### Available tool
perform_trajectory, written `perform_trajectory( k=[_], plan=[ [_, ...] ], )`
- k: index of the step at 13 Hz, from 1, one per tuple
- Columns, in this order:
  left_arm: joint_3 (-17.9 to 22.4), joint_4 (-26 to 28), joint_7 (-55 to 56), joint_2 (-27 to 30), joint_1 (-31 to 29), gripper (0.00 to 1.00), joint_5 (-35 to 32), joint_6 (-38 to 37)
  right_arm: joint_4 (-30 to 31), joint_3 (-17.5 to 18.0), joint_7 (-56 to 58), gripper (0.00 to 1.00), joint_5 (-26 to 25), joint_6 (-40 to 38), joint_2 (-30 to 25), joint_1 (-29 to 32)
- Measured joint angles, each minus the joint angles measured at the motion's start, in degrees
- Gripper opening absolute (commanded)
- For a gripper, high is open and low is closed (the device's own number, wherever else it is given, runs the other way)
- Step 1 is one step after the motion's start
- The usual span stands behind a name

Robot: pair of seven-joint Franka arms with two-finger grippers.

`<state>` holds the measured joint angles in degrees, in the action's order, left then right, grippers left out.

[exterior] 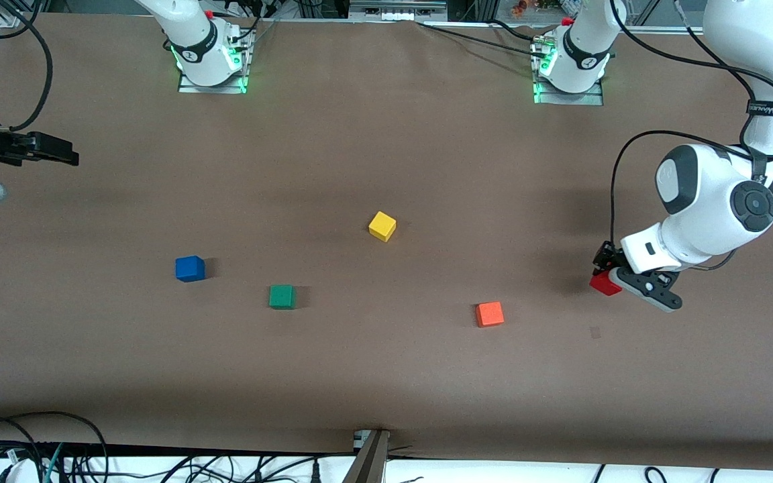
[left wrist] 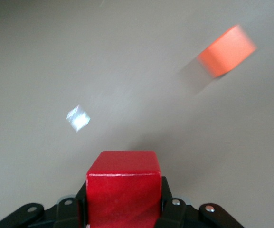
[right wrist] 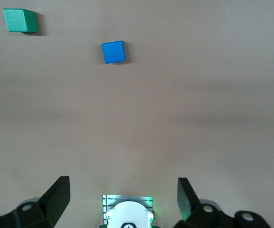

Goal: Pass red block to right arm, stack on blue
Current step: 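Carry the red cube toward the right gripper while the right gripper approaches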

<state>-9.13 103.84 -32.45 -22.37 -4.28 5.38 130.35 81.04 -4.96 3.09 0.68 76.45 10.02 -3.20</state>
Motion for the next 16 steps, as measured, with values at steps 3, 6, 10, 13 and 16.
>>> perform_trajectory(
  k=[3, 6, 10, 13, 16],
  plan=[
    [-3.62, -1.83, -10.05, -0.35, 0.14, 0.05, 14.86, -0.87, 0.05, 0.13, -0.02, 1.00, 5.12, -0.02, 1.51, -0.25],
    [-6.12, -2.10, -25.25, -2.68, 0.61, 0.06, 29.61, -0.53, 0.16, 0.16, -0.04, 1.00, 15.14, 0.00, 5.01, -0.24],
    [-13.28, -6.27, -31.41, -5.95, 1.34, 0.06, 33.66, -0.16, 0.21, 0.13, -0.04, 1.00, 27.91, 0.12, 11.32, -0.11],
    [-19.12, -10.97, -32.00, -9.41, 1.71, 0.06, 34.31, -0.01, 0.25, 0.13, 0.10, 1.00, 39.48, 0.24, 16.70, -0.11],
    [-24.31, -15.74, -35.27, -13.96, 1.76, 0.05, 35.61, 0.01, 0.25, 0.08, 4.04, 1.00, 49.81, 0.38, 21.55, 0.01]
  ],
)
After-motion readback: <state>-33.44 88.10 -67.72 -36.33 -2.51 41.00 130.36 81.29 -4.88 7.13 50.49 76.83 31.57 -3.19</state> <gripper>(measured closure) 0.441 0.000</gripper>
